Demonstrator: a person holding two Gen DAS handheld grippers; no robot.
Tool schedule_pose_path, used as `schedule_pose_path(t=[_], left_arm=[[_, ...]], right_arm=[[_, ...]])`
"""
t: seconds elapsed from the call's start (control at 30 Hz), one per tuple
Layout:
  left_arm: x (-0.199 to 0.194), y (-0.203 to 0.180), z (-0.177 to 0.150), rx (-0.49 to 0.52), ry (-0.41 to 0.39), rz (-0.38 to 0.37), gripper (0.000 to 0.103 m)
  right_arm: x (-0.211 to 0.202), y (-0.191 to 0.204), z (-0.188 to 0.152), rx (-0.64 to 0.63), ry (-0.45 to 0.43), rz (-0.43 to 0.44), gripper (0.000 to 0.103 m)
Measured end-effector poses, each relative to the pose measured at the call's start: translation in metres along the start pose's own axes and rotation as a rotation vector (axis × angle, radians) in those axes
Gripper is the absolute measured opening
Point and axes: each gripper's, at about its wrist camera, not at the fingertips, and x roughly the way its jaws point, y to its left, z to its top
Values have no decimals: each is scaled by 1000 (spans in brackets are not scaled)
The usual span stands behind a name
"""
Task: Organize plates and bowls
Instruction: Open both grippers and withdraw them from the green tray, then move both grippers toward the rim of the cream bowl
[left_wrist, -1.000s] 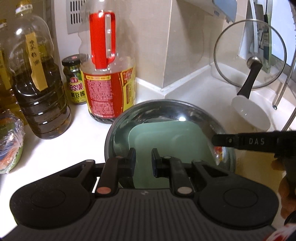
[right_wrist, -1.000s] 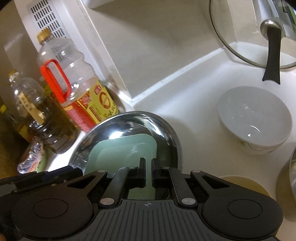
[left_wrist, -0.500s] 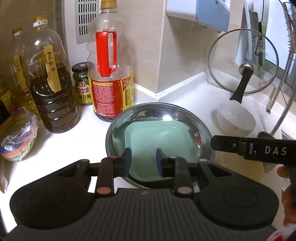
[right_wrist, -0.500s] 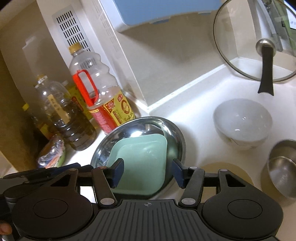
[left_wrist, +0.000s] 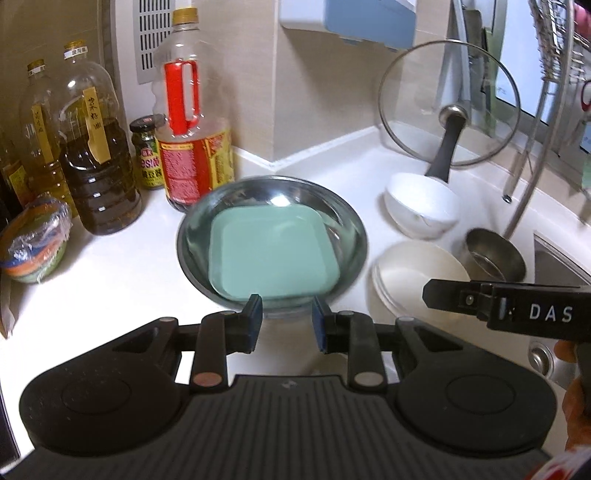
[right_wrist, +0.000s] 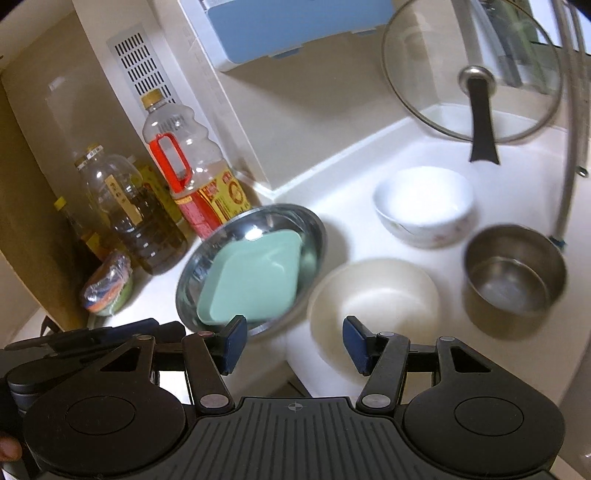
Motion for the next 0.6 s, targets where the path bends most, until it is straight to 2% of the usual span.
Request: schedule_pose_path(t=[0.37,0.6], left_arm=[[-18,-47,-36,22,53,-18,29],[-26,-71,-57,54,66,-15,40]], right_arm=[[-42,-36,-35,18,56,-69,58],[-66,-63,-58,53,83,-111,58]])
